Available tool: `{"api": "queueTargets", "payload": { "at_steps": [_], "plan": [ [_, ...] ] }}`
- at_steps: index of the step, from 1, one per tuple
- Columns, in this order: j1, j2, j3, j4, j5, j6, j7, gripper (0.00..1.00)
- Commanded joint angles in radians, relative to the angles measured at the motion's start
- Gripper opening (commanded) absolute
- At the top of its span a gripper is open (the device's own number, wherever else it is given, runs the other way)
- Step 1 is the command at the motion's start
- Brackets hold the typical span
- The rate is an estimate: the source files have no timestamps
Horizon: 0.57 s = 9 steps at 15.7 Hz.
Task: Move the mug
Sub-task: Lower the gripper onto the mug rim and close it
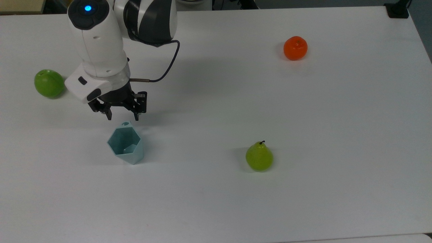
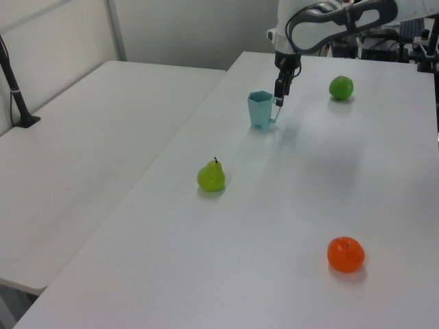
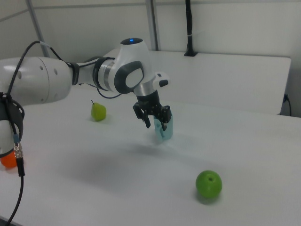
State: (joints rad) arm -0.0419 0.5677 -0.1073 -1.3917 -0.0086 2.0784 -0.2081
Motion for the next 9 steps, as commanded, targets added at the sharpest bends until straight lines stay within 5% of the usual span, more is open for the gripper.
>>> {"api": "queueTargets", "payload": {
  "at_steps": [1, 9],
  "plan": [
    [0.013, 0.017, -0.005, -0.020, -0.037, 0.029, -0.007, 0.72],
    [0.026, 0.040, -0.002, -0.064, -0.039, 0.164, -0.002, 0.66]
  ]
}}
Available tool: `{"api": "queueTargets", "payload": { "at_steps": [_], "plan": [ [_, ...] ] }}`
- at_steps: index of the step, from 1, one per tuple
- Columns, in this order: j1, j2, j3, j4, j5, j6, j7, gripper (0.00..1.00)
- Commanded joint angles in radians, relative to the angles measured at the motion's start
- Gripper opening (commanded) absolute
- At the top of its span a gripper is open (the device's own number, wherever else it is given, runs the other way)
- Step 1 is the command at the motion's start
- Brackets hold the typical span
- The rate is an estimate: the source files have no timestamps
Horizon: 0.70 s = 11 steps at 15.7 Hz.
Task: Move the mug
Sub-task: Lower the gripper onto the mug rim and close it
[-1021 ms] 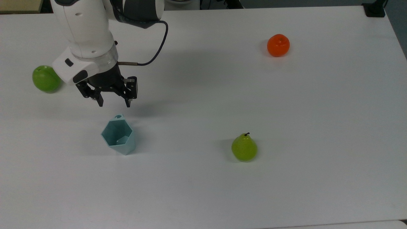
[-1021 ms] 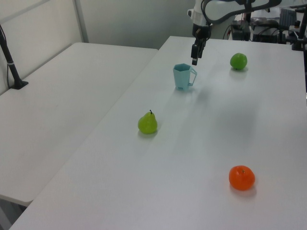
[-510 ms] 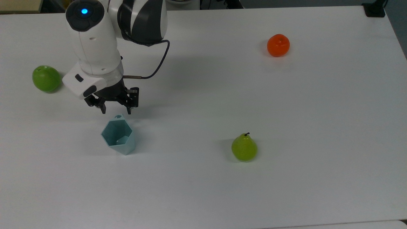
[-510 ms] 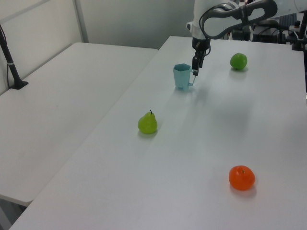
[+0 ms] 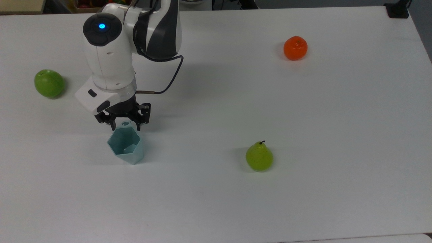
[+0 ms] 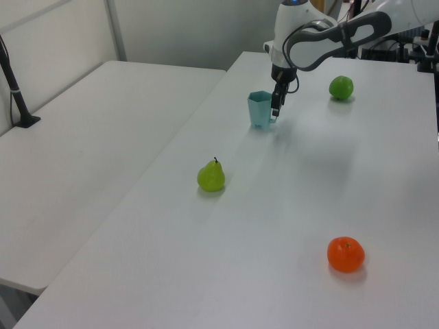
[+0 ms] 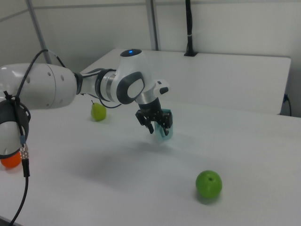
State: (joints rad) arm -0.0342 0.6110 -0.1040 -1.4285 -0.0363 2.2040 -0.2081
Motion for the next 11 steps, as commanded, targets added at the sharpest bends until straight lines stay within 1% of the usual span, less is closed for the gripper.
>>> {"api": "queueTargets", "payload": {
  "at_steps": [1, 3, 8, 9, 10, 11],
  "plan": [
    [0.020, -0.004, -0.006, -0.027, -0.011, 0.046, -0.002, 0.63],
    [0.020, -0.002, -0.005, -0.027, -0.011, 0.056, -0.002, 0.53],
    [0.020, 0.000, -0.006, -0.027, -0.013, 0.059, -0.004, 0.42],
    [0.020, 0.000, -0.005, -0.027, -0.013, 0.059, -0.004, 0.38],
    [0.020, 0.000, -0.005, -0.027, -0.013, 0.059, -0.004, 0.37],
    [0.020, 0.000, -0.005, -0.027, -0.013, 0.057, -0.004, 0.33]
  ]
}}
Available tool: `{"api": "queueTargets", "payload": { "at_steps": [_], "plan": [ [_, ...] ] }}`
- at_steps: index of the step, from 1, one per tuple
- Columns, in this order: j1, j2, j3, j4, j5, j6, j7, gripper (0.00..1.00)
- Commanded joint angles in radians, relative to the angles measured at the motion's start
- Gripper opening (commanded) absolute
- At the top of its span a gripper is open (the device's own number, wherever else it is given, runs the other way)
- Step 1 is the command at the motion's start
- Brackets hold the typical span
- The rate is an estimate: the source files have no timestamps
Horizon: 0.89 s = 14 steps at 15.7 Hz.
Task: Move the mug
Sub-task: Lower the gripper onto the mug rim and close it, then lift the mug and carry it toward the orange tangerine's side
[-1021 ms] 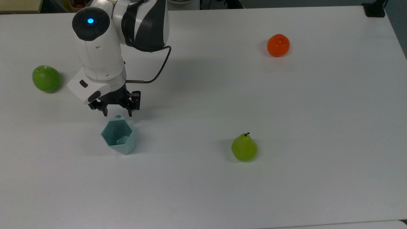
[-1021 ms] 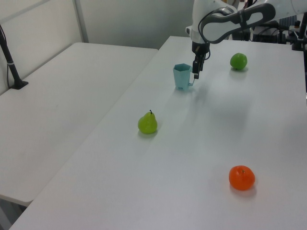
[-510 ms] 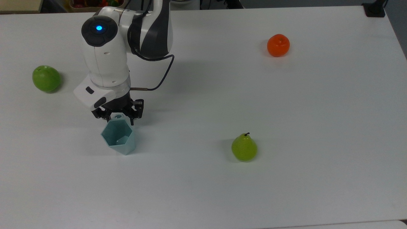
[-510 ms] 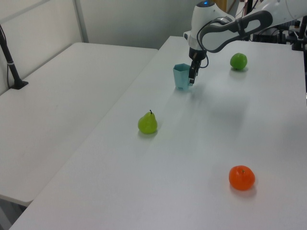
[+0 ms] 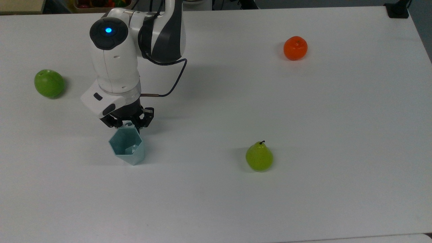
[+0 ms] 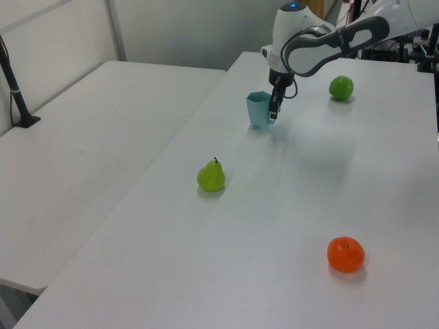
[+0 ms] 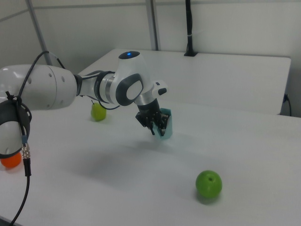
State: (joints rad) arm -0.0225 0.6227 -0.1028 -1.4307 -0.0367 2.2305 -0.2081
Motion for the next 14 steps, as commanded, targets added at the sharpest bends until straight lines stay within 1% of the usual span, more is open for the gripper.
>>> {"api": "queueTargets", "payload": {
  "at_steps": [1, 2, 4, 5, 7, 12, 14],
  "plan": [
    [0.009, -0.012, -0.008, -0.025, -0.012, 0.031, -0.004, 0.30],
    [0.009, -0.012, -0.008, -0.025, -0.012, 0.031, -0.004, 0.26],
    [0.009, -0.012, -0.006, -0.025, -0.012, 0.031, -0.004, 0.16],
    [0.009, -0.012, -0.006, -0.025, -0.012, 0.031, -0.004, 0.08],
    [0.009, -0.012, -0.006, -0.025, -0.012, 0.031, -0.004, 0.02],
    [0.006, -0.018, -0.006, -0.025, -0.006, 0.028, -0.004, 0.02],
    [0.004, -0.038, -0.006, -0.025, 0.001, 0.015, -0.002, 0.02]
  ]
}}
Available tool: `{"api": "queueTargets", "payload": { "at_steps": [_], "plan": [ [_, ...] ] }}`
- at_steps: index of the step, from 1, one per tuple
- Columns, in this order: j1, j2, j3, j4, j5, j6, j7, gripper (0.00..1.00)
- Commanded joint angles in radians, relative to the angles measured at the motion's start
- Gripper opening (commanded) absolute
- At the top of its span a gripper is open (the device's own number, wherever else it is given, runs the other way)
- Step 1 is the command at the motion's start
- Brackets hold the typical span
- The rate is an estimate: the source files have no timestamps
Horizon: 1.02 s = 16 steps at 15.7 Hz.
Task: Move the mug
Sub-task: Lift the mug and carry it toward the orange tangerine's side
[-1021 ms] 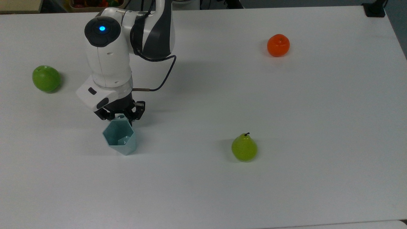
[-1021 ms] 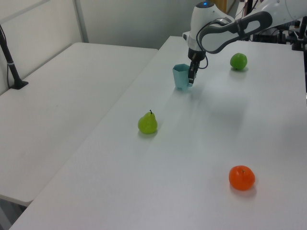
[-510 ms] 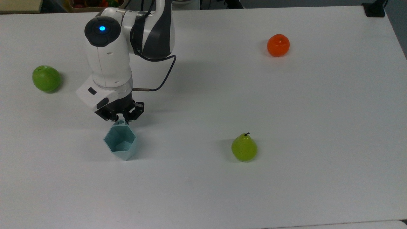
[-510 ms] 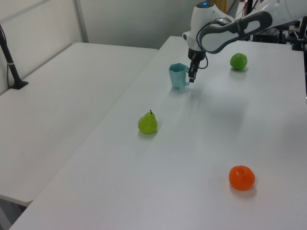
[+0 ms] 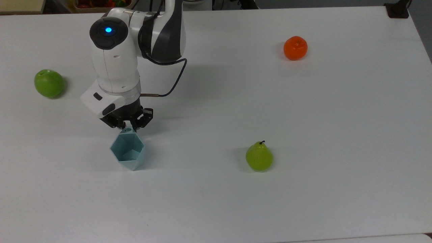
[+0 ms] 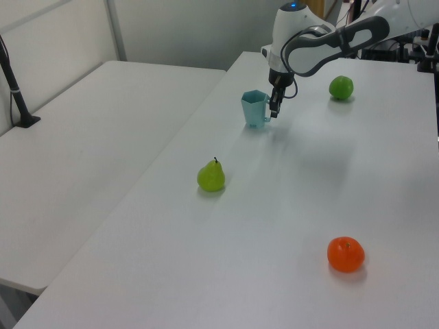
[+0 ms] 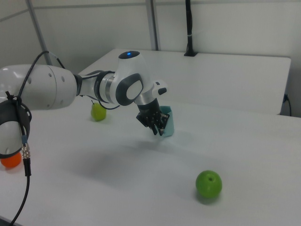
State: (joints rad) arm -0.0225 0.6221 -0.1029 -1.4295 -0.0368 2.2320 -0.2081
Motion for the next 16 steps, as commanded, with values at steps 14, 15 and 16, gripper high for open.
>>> {"api": "queueTargets", "payload": {
  "at_steps": [14, 15, 16],
  "plan": [
    [0.012, -0.353, 0.003, -0.022, 0.109, -0.291, -0.002, 0.01],
    [0.015, -0.384, 0.005, -0.025, 0.113, -0.336, -0.002, 0.01],
    [0.015, -0.413, 0.008, -0.028, 0.117, -0.385, -0.004, 0.01]
  ]
}}
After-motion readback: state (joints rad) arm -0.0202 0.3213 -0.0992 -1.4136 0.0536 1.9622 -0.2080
